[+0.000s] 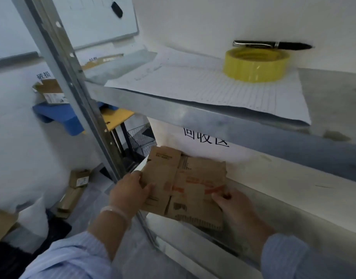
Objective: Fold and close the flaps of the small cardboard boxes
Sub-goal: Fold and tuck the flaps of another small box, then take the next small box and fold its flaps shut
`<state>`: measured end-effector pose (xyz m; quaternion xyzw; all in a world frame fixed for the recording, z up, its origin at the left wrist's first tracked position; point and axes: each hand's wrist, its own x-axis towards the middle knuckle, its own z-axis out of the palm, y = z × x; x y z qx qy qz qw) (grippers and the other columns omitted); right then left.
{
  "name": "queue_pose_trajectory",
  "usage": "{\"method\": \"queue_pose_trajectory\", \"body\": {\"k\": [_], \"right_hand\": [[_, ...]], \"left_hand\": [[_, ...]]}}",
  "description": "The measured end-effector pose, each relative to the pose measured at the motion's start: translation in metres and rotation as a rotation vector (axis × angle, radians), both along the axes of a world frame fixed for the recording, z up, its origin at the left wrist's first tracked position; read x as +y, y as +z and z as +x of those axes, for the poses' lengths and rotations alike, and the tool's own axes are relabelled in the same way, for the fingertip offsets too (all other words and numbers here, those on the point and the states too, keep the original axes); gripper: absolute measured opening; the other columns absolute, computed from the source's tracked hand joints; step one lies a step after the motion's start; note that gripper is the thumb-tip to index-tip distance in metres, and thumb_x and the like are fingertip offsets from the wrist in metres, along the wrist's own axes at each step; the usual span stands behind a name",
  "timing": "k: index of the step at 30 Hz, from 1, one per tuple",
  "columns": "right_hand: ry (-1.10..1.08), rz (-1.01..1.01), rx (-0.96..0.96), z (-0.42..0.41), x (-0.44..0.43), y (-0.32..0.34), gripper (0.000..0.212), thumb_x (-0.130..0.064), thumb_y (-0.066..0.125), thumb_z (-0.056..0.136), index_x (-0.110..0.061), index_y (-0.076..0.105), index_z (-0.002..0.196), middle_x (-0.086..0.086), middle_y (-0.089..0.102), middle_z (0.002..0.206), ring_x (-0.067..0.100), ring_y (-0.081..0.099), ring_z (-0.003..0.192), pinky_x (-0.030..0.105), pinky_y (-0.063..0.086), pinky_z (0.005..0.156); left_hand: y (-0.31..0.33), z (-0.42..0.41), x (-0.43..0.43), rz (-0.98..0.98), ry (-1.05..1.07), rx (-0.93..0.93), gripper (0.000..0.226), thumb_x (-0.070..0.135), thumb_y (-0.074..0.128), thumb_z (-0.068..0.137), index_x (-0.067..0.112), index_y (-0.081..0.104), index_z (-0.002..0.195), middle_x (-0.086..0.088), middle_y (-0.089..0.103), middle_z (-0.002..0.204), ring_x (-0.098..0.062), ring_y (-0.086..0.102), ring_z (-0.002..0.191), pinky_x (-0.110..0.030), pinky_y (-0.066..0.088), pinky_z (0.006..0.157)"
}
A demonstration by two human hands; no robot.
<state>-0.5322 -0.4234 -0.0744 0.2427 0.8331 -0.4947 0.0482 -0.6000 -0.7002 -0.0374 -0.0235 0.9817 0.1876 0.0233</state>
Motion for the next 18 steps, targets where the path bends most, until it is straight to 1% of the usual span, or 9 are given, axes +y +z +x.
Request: {"method": "queue_pose_trajectory", "body": {"k": [2, 6, 9, 11, 12, 14, 16, 17, 18], "right_hand": [[-0.004, 0.017, -0.033, -0.011, -0.008, -0.002, 0.02, -0.045, 0.065, 0.085, -0.025, 0.064, 0.088, -0.007, 0.068, 0.089, 0.012, 0.063, 0.082, 0.034, 0.054, 0.077], [-0.063, 0.07, -0.045, -0.025, -0.02, -0.001, 0.019, -0.043, 0.066, 0.087, -0.029, 0.054, 0.08, -0.01, 0.061, 0.085, 0.008, 0.057, 0.077, 0.025, 0.046, 0.066], [-0.143, 0.13, -0.074, -0.027, -0.028, 0.002, 0.026, -0.044, 0.069, 0.083, -0.026, 0.054, 0.092, -0.006, 0.063, 0.09, 0.013, 0.061, 0.084, 0.031, 0.054, 0.073], [-0.196, 0.16, -0.056, -0.018, -0.033, 0.005, 0.027, -0.042, 0.07, 0.082, -0.028, 0.055, 0.099, -0.005, 0.066, 0.094, 0.014, 0.063, 0.085, 0.036, 0.056, 0.078], [-0.2, 0.197, -0.04, -0.01, -0.036, 0.01, 0.027, -0.041, 0.068, 0.083, -0.031, 0.056, 0.105, -0.006, 0.066, 0.1, 0.013, 0.063, 0.088, 0.036, 0.056, 0.081], [-0.183, 0.318, -0.027, 0.011, -0.037, 0.015, 0.041, -0.042, 0.063, 0.087, -0.035, 0.053, 0.126, -0.007, 0.06, 0.123, 0.014, 0.058, 0.108, 0.035, 0.05, 0.094], [-0.128, 0.537, -0.056, 0.034, -0.036, 0.019, 0.058, -0.048, 0.055, 0.091, -0.033, 0.037, 0.144, -0.007, 0.042, 0.146, 0.015, 0.043, 0.131, 0.031, 0.035, 0.11], [-0.135, 0.626, -0.062, 0.05, -0.035, 0.021, 0.062, -0.052, 0.051, 0.092, -0.032, 0.032, 0.147, -0.007, 0.034, 0.152, 0.014, 0.035, 0.137, 0.031, 0.029, 0.112], [-0.167, 0.68, -0.07, 0.065, -0.034, 0.023, 0.064, -0.057, 0.047, 0.091, -0.031, 0.033, 0.148, -0.006, 0.031, 0.154, 0.016, 0.033, 0.14, 0.032, 0.028, 0.112]], "left_hand": [[-0.004, -0.02, -0.004, -0.007, -0.029, -0.006, 0.043, 0.057, 0.055, 0.08, 0.026, 0.056, 0.11, 0.003, 0.059, 0.097, -0.019, 0.06, 0.085, -0.041, 0.055, 0.077], [-0.01, -0.058, -0.003, -0.031, -0.104, -0.045, 0.046, 0.055, 0.054, 0.082, 0.026, 0.053, 0.117, 0.001, 0.056, 0.106, -0.022, 0.059, 0.093, -0.041, 0.053, 0.081], [-0.015, -0.076, 0.001, -0.113, -0.189, -0.071, 0.042, 0.053, 0.05, 0.085, 0.027, 0.048, 0.118, -0.001, 0.056, 0.115, -0.025, 0.057, 0.1, -0.041, 0.051, 0.085], [-0.022, -0.083, 0.005, -0.119, -0.255, -0.068, 0.046, 0.046, 0.047, 0.087, 0.025, 0.043, 0.128, -0.006, 0.052, 0.122, -0.029, 0.052, 0.108, -0.043, 0.048, 0.089], [-0.025, -0.084, 0.009, -0.139, -0.325, -0.016, 0.049, 0.045, 0.04, 0.089, 0.023, 0.041, 0.133, -0.008, 0.051, 0.123, -0.031, 0.05, 0.11, -0.043, 0.046, 0.09], [-0.029, -0.082, 0.024, -0.209, -0.58, 0.149, 0.059, 0.05, 0.024, 0.091, 0.019, 0.041, 0.138, -0.011, 0.052, 0.128, -0.032, 0.049, 0.115, -0.044, 0.046, 0.093], [-0.027, -0.071, 0.046, -0.127, -0.776, 0.277, 0.062, 0.056, 0.041, 0.088, 0.017, 0.048, 0.136, -0.01, 0.056, 0.129, -0.029, 0.053, 0.118, -0.043, 0.047, 0.097], [-0.022, -0.062, 0.061, -0.059, -0.875, 0.299, 0.063, 0.056, 0.047, 0.086, 0.017, 0.05, 0.135, -0.008, 0.057, 0.13, -0.027, 0.055, 0.118, -0.042, 0.046, 0.097], [-0.018, -0.051, 0.074, 0.002, -0.965, 0.309, 0.062, 0.056, 0.048, 0.086, 0.019, 0.05, 0.136, -0.006, 0.056, 0.132, -0.025, 0.054, 0.119, -0.042, 0.046, 0.098]]}}
